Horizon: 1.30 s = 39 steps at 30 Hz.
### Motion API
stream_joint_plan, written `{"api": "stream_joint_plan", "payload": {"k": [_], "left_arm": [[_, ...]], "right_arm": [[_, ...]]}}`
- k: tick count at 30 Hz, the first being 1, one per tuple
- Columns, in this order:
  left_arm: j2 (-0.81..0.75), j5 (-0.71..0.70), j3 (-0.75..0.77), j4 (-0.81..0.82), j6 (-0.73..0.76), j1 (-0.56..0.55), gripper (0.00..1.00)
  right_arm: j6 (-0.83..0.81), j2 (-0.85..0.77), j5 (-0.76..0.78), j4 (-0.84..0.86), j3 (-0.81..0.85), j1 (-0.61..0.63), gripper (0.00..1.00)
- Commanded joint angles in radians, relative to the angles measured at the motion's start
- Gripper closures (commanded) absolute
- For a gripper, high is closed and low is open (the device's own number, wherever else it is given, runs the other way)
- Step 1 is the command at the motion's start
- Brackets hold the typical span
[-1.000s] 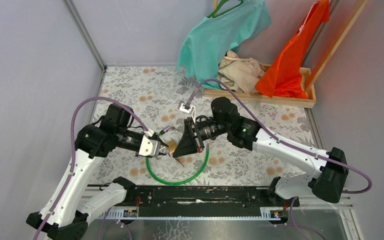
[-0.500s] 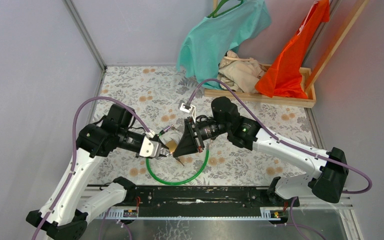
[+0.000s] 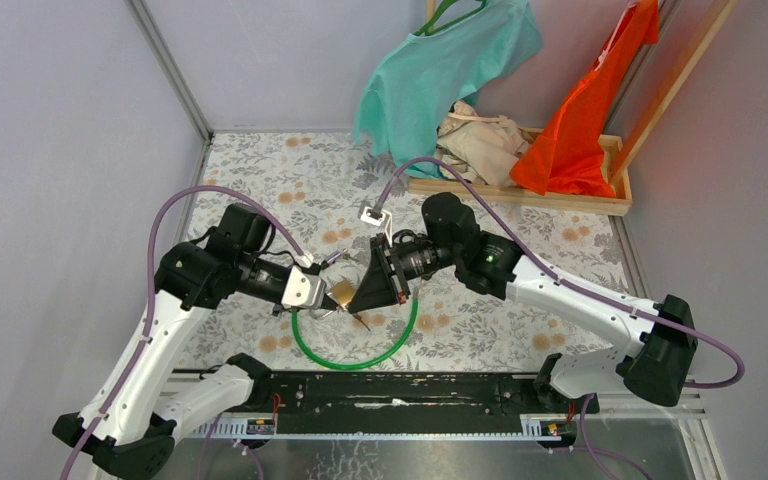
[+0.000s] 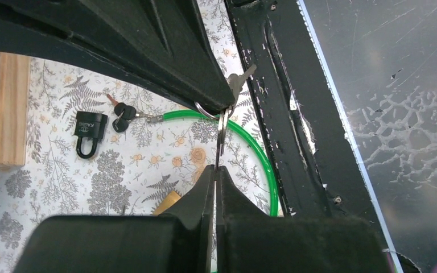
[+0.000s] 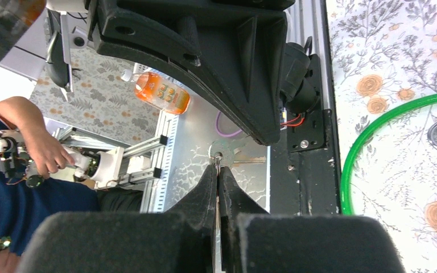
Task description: Unlock with the key
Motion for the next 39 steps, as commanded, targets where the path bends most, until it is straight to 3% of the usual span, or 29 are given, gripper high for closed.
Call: {"api": "stream_joint_plan", "payload": {"k": [1, 3, 5, 9, 11, 22, 30, 34, 37, 39], "left_arm": [[0.007, -0.021, 0.027, 0.001, -0.054, -0.006, 1.00], [0.018, -0.044, 0.036, 0.000, -0.087, -0.007, 1.00], [0.038, -0.058, 0.057, -0.008, -0.131, -0.006, 1.00], [0.111, -0.073, 0.116, -0.077, -0.204, -0.008, 1.00], [0.157, -0.076, 0.149, -0.112, -0.245, -0.008, 1.00], [0.281, -0.046, 0.227, -0.143, -0.420, -0.034, 1.00], [0.294, -0.056, 0.240, -0.143, -0.452, -0.046, 1.00], [0.291, -0.057, 0.238, -0.143, -0.451, -0.047, 1.00], [0.294, -0.057, 0.239, -0.142, -0.450, -0.048, 1.00], [0.296, -0.056, 0.242, -0.143, -0.451, -0.047, 1.00]], "right_arm": [[-0.089, -0.044, 0.041, -0.036, 0.037, -0.008, 0.91], [-0.148, -0.069, 0.077, -0.075, 0.031, -0.025, 0.61], [-0.233, -0.108, 0.155, -0.122, 0.015, -0.043, 0.43], [-0.336, -0.205, 0.275, -0.054, -0.071, -0.056, 0.22], [-0.334, -0.236, 0.276, 0.047, -0.113, -0.055, 0.19], [-0.237, -0.133, 0.156, 0.314, -0.130, -0.056, 0.32], [-0.237, -0.052, 0.076, 0.276, -0.089, -0.056, 0.64], [-0.253, -0.075, 0.074, 0.261, -0.112, -0.055, 0.69], [-0.265, -0.085, 0.066, 0.242, -0.120, -0.056, 0.80], [-0.272, -0.092, 0.066, 0.230, -0.124, -0.055, 0.83]]}}
